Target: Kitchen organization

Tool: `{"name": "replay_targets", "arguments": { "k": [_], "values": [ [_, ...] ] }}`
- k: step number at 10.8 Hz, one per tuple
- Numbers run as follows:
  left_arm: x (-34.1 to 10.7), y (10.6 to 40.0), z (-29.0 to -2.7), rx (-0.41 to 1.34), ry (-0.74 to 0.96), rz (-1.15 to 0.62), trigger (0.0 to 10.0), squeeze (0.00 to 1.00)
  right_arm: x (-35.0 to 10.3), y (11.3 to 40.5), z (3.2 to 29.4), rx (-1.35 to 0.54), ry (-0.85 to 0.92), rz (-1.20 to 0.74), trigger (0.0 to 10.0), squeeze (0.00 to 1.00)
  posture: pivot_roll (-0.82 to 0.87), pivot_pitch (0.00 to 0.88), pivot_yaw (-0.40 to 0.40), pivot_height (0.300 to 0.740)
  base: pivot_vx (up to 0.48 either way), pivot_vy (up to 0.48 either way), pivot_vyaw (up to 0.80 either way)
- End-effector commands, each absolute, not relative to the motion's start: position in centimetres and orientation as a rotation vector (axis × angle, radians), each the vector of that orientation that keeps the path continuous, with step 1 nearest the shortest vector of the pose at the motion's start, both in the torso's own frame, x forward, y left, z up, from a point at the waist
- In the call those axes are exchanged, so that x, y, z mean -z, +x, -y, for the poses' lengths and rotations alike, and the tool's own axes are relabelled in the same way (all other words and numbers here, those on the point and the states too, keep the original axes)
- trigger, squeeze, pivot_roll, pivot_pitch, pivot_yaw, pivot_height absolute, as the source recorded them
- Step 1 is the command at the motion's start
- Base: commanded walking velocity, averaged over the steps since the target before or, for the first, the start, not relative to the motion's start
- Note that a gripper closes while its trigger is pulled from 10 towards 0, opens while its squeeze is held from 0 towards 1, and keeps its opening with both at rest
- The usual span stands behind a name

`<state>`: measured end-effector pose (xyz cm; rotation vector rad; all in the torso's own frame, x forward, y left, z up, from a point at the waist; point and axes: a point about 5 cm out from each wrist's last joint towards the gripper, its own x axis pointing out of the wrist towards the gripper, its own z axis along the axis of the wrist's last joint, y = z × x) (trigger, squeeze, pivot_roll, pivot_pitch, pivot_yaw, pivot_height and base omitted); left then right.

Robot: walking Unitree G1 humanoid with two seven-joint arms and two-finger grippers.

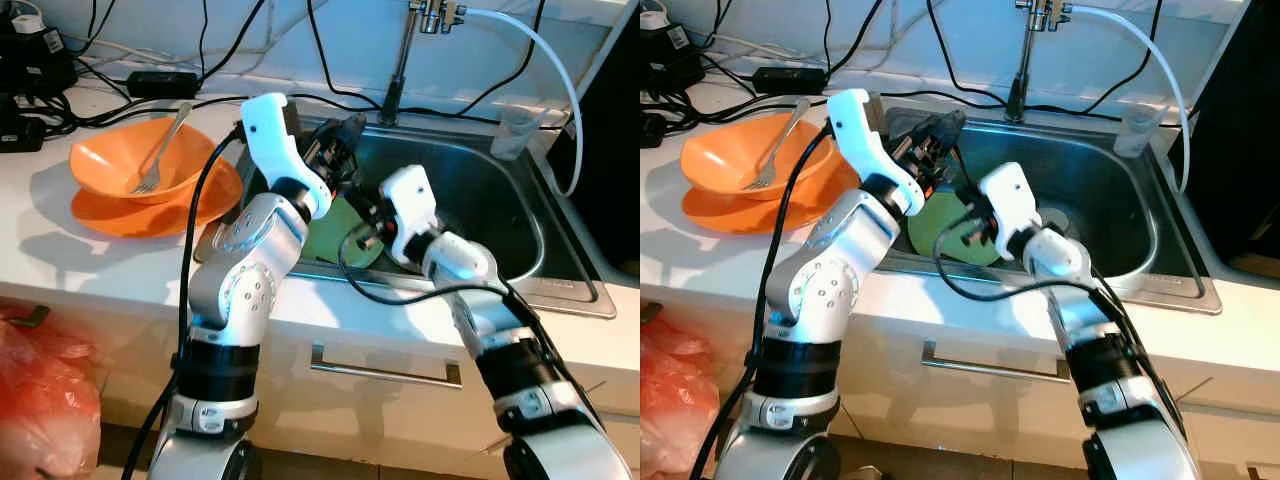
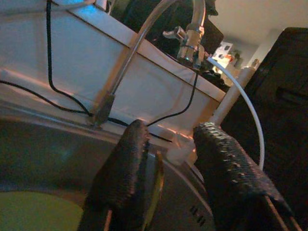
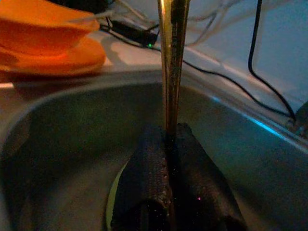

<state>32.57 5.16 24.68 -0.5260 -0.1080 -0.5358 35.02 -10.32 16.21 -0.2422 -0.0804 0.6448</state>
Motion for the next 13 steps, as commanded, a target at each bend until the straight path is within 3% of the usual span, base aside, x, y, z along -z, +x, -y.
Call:
{"name": "replay_targets", "arguments": {
  "k": [1, 6, 9, 13],
  "values": [
    [-24.4, 31.9, -4.2, 0.568, -0.592, 0.099, 10.0, 1.0, -16.2, 35.2, 11.2, -0.616, -0.261, 0.07, 10.0, 0.0, -0.05, 0.0, -0.037, 0.74, 0.0, 0.0, 0.0],
    [-22.7, 30.6, -4.8, 0.664, -0.577, 0.018, 10.0, 1.0, -14.8, 35.7, 12.8, -0.547, -0.33, -0.029, 10.0, 0.0, -0.04, 0.0, -0.041, 0.74, 0.0, 0.0, 0.0],
    [-21.1, 29.2, -6.8, 0.689, -0.518, -0.032, 10.0, 1.0, -12.4, 36.1, 16.1, -0.445, -0.409, -0.181, 10.0, 0.0, -0.01, 0.0, -0.06, 0.74, 0.0, 0.0, 0.0],
    [-20.1, 27.8, -7.9, 0.704, -0.479, -0.074, 10.0, 1.0, -12.8, 37.0, 18.4, -0.358, -0.455, -0.199, 10.0, 0.0, 0.01, 0.0, -0.057, 0.74, 0.0, 0.0, 0.0]
  ]
}}
